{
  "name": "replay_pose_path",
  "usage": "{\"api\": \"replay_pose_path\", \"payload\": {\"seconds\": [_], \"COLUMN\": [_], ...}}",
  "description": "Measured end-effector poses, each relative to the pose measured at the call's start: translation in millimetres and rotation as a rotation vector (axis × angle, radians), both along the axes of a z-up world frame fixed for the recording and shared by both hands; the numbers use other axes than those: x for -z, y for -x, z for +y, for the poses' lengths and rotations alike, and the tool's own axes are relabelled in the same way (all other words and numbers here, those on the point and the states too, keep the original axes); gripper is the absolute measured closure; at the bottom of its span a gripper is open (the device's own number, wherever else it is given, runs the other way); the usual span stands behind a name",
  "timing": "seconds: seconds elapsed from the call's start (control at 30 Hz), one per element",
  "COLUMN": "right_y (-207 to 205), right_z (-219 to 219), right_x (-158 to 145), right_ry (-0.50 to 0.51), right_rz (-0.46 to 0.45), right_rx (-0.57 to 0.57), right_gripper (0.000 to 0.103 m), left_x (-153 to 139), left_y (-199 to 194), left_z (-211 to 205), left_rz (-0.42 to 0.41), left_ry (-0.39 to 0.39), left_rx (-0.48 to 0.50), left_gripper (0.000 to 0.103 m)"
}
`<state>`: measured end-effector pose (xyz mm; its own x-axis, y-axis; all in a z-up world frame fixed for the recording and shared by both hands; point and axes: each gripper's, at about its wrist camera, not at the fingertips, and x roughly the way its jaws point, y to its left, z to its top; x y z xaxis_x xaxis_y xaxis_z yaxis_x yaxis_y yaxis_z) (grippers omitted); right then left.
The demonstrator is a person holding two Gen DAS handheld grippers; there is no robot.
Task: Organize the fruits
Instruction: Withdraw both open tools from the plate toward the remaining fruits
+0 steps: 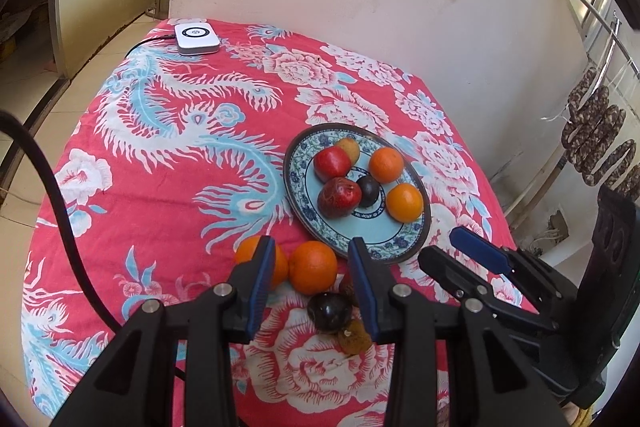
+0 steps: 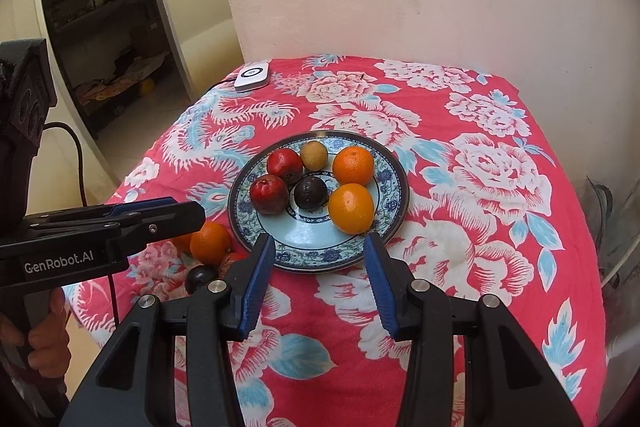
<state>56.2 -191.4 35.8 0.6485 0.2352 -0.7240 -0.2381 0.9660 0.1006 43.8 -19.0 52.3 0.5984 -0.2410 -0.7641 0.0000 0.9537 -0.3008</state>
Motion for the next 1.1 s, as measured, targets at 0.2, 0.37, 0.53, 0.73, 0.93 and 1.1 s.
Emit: {"api": "replay_pose_path", "payload": {"seconds": [0.2,0.37,0.53,0.73,0.93,1.1], "right_y": [10.1,16.4,23.4,31.9,37.7,39.3], "right_z": [3.8,6.3,11.0,23.7,37.2,47.9], "right_x": [3.3,10.5,14.0,18.7,26.0,30.4], "right_ry": [-0.011,-0.018,-0.029,-0.031,-0.019,0.007], "right_rz": [0.004,0.022,0.037,0.049,0.067,0.069], "right_rx": [-0.011,-0.023,-0.047,-0.090,-0.135,-0.165], "right_gripper": [0.056,0.056,0.056,0.056,0.056,0.056], "left_x": [3.9,8.0,10.7,14.2,21.2,27.3], "left_y": [12.2,20.8,27.2,32.9,39.9,41.2], "left_z": [6.1,8.4,9.7,12.4,22.3,30.1], "left_rz": [0.007,0.014,0.019,0.021,0.026,0.040], "left_ry": [-0.012,-0.013,-0.012,-0.005,0.016,0.039], "left_rx": [-0.012,-0.016,-0.015,-0.012,-0.021,-0.032], "left_gripper": [0.064,0.064,0.064,0.064,0.064,0.064]}}
